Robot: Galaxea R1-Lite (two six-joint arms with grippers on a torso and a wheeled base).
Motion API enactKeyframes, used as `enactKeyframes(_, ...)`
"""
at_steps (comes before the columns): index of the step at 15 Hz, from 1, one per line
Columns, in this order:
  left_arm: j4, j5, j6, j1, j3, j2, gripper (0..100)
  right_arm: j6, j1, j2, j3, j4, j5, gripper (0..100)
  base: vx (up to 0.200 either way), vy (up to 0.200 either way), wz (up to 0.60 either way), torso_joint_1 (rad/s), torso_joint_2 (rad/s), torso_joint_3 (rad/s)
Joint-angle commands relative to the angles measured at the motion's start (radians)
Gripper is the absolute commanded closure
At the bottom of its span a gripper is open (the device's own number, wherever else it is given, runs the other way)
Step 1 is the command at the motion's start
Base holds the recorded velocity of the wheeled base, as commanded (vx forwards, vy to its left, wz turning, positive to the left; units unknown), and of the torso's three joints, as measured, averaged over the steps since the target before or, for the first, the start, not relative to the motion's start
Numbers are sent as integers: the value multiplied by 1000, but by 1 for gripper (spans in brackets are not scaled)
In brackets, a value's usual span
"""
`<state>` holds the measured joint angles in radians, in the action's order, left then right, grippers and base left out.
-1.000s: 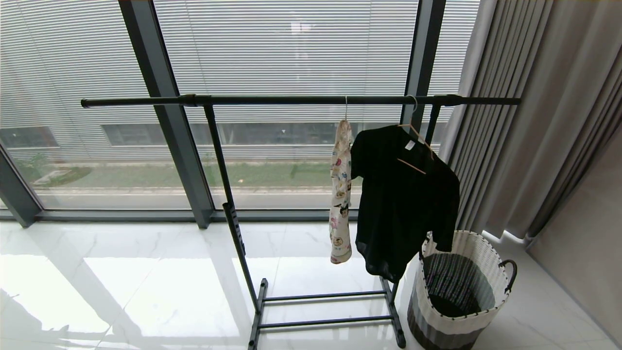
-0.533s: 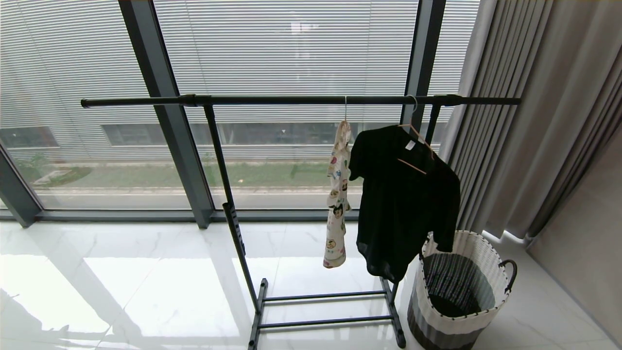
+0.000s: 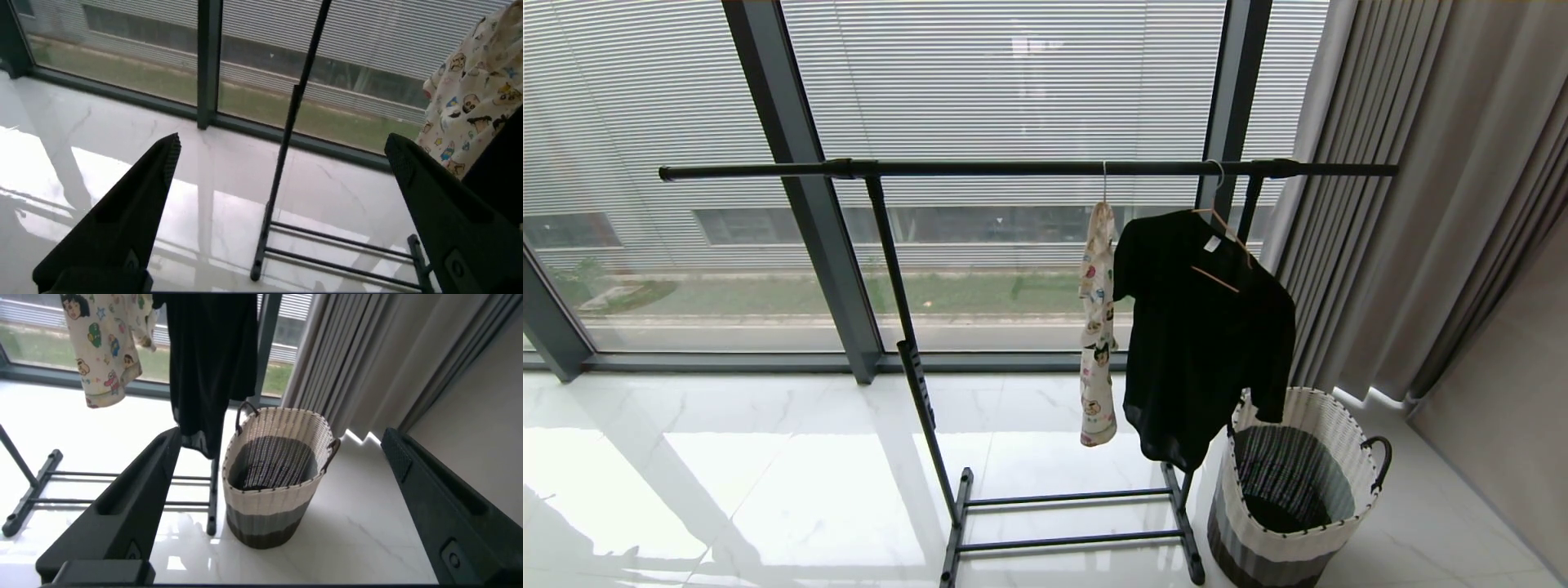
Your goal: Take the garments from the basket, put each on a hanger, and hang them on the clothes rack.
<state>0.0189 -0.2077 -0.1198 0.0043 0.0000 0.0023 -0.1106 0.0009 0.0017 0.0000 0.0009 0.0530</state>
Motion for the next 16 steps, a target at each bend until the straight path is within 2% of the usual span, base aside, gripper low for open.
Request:
enactKeyframes(1,-1,1,-44,0,0,-1,0,0,1,0,0,1,-1,0,0,0,0,0,0,0)
enactKeyframes(3,-1,-1,-166,0,0,-1,0,0,1,-2,0,1,-1,0,0,0,0,0,0,0)
enactKeyframes(8,-4,10,-162,-3,0,-1,0,0,1,0,0,1,-1,0,0,0,0,0,0,0)
enactKeyframes(10,-11,8,-198,-3,0,-1,0,-1,1,0,0,1,-1,0,0,0,0,0,0,0)
enactKeyframes(11,-7,36,-166,-1,0,-1,0,0,1,0,0,1,-1,0,0,0,0,0,0,0)
enactKeyframes(12,-8,177,8,-3,0,-1,0,-1,1,0,0,1,-1,0,0,0,0,0,0,0)
enactKeyframes(13,-30,197,52,-3,0,-1,0,-1,1,0,0,1,-1,0,0,0,0,0,0,0)
enactKeyframes(16,-57,195,34,-10,0,10,0,0,1,0,0,1,-1,0,0,0,0,0,0,0)
